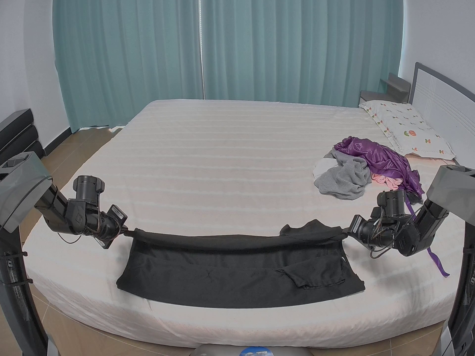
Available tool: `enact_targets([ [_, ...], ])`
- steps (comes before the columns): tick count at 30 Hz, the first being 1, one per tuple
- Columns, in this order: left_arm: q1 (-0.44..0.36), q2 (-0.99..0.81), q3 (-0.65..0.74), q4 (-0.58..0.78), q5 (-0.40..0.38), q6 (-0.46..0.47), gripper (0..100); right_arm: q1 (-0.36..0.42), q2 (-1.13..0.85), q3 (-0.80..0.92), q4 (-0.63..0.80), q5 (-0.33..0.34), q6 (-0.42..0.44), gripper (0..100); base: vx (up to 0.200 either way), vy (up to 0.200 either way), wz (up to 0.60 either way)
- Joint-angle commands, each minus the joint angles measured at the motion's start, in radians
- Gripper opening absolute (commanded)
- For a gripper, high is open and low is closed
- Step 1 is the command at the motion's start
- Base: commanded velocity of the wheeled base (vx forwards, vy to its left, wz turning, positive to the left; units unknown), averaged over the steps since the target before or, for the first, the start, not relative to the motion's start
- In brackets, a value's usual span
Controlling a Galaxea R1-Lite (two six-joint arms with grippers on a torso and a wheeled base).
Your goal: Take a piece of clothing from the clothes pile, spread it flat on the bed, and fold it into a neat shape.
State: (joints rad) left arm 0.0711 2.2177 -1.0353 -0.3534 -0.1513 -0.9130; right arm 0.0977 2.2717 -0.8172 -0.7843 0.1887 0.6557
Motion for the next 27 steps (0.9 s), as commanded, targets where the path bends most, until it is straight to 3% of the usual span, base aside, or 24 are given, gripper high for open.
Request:
enact_targets([
  [1,0.003,-0.018,0.052,-0.002,-0.001,0.022,0,-0.010,0.015,0.041,-0.023,-0.002,-0.021,0,0.000,0.000,0.00],
  [16,-0.016,0.020,0.135,-0.055,0.010,0.126,0,0.020,0.121,0.044,-0.036,-0.008,-0.050,0,0.000,0.000,0.00],
  [17,-0.019,0.020,0.136,-0.055,0.010,0.128,100,0.020,0.123,0.044,-0.036,-0.008,-0.050,0,0.000,0.000,0.00],
  [19,-0.020,0.020,0.136,-0.053,0.012,0.128,100,0.020,0.124,0.044,-0.038,-0.008,-0.050,0,0.000,0.000,0.00],
  [20,-0.022,0.020,0.136,-0.053,0.012,0.129,100,0.020,0.124,0.043,-0.038,-0.009,-0.050,100,0.000,0.000,0.00],
  [27,-0.014,0.002,0.107,-0.056,0.012,0.112,100,0.024,0.031,0.035,-0.056,-0.003,-0.031,100,0.000,0.000,0.00],
])
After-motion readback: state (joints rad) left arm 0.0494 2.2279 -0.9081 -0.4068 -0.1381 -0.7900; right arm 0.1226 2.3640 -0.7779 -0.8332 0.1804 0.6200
